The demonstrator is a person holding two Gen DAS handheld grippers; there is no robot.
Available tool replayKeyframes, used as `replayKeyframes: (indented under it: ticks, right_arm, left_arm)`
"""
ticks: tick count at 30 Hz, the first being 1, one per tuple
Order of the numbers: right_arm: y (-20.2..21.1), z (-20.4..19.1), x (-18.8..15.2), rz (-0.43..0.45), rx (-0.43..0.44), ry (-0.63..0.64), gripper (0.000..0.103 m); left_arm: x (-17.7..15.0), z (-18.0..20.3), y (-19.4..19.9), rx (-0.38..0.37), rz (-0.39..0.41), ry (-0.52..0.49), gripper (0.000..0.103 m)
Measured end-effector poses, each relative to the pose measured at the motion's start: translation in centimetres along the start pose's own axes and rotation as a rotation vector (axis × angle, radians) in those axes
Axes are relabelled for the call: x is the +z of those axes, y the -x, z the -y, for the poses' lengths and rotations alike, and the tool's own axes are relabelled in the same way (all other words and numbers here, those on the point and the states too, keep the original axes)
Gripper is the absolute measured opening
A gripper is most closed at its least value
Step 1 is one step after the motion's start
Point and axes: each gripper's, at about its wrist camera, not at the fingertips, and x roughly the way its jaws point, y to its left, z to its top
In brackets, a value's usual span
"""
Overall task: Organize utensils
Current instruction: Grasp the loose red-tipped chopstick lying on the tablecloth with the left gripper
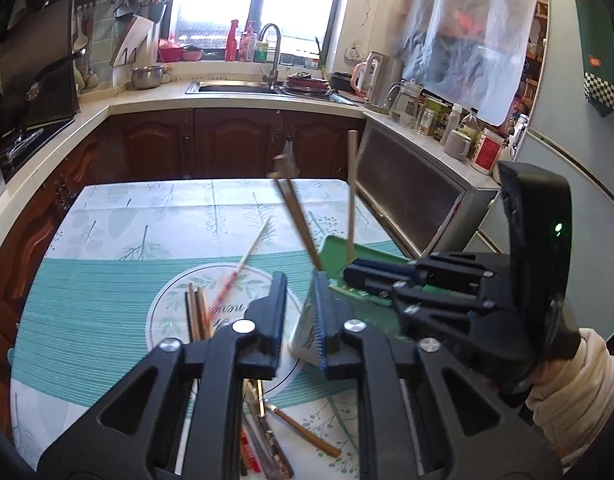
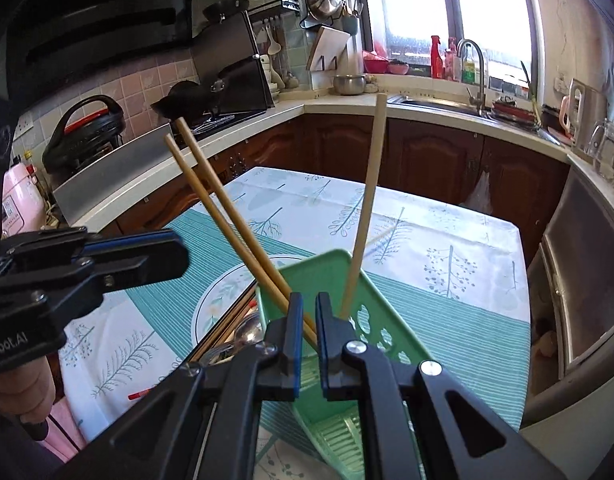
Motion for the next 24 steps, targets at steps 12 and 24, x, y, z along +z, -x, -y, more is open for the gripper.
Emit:
replayKeyframes:
  ticks: [12, 24]
  right_arm:
    - [2.2, 1.1, 0.2, 0.055, 0.067, -0.101, 0.01]
    - [2.5, 3.4, 0.6, 0.102, 0.074, -0.217, 0.01]
  left_arm:
    - [3.1, -9.8, -5.7, 0.045, -0.211, 0.035, 0.034]
    - [8.5, -11.8, -22.3, 0.071, -0.502, -0.234, 0.034]
